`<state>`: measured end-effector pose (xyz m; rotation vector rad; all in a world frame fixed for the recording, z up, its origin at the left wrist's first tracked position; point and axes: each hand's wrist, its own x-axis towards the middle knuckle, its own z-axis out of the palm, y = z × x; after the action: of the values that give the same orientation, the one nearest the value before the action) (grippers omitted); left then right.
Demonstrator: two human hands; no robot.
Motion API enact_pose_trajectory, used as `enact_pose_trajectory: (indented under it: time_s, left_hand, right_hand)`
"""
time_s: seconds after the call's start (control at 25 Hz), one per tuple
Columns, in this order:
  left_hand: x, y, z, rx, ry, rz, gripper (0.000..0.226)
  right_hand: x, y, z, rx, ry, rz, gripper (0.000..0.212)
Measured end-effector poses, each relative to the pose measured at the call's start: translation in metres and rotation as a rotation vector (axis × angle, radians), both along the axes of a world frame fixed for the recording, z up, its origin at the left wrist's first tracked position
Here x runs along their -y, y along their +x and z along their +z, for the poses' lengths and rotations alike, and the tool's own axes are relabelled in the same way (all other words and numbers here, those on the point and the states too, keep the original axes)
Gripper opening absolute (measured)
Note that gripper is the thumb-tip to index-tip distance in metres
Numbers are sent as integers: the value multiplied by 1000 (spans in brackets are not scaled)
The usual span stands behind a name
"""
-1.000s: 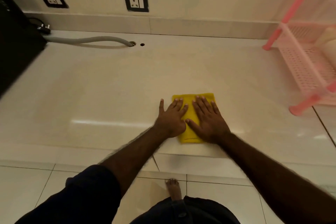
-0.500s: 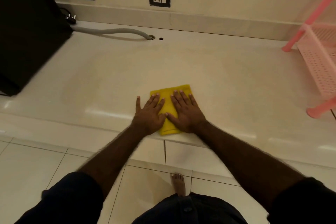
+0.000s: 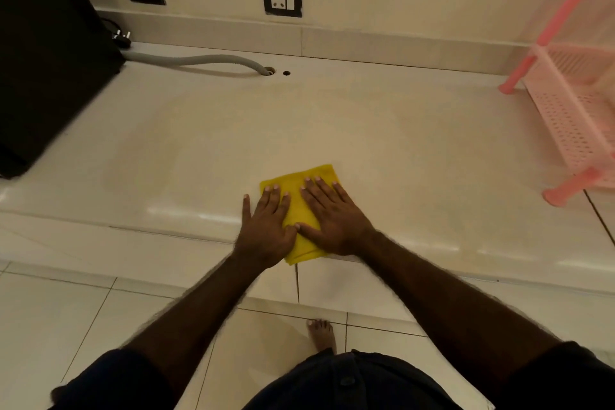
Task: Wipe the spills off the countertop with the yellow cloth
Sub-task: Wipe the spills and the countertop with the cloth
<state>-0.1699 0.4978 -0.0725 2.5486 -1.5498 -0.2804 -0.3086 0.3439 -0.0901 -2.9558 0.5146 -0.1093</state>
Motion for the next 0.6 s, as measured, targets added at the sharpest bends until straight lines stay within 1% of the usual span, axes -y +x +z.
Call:
enact_pose_trajectory:
  time_s: [0.08,0.16,0.32,0.4,0.44,0.52,0.6]
  left_hand:
    - [27,-15,2,9,24,-69,79]
    - [53,-33,3,10,37,-140,74]
    - [75,-64,1,-8,38,-276,76]
    - [73,-70,0,-25,48,-309,82]
    - [72,-71,0,-52,55,-315,85]
    - [71,-68,5,-165,70,-301,86]
    - [69,-68,10,-279,14,-232,76]
  right_hand:
    - [15,-24,3,-17,8,-69,93]
    - [27,-51,3,-27,23,-145,94]
    - [24,-98,2,-50,45,-290,95]
    - [10,-112,2,-35,74,-344,96]
    - [3,-116,3,-36,94,-366,98]
    - [-10,-120,6,-49,143,-397,101]
    - [-13,-122,15,-21,273,-427,98]
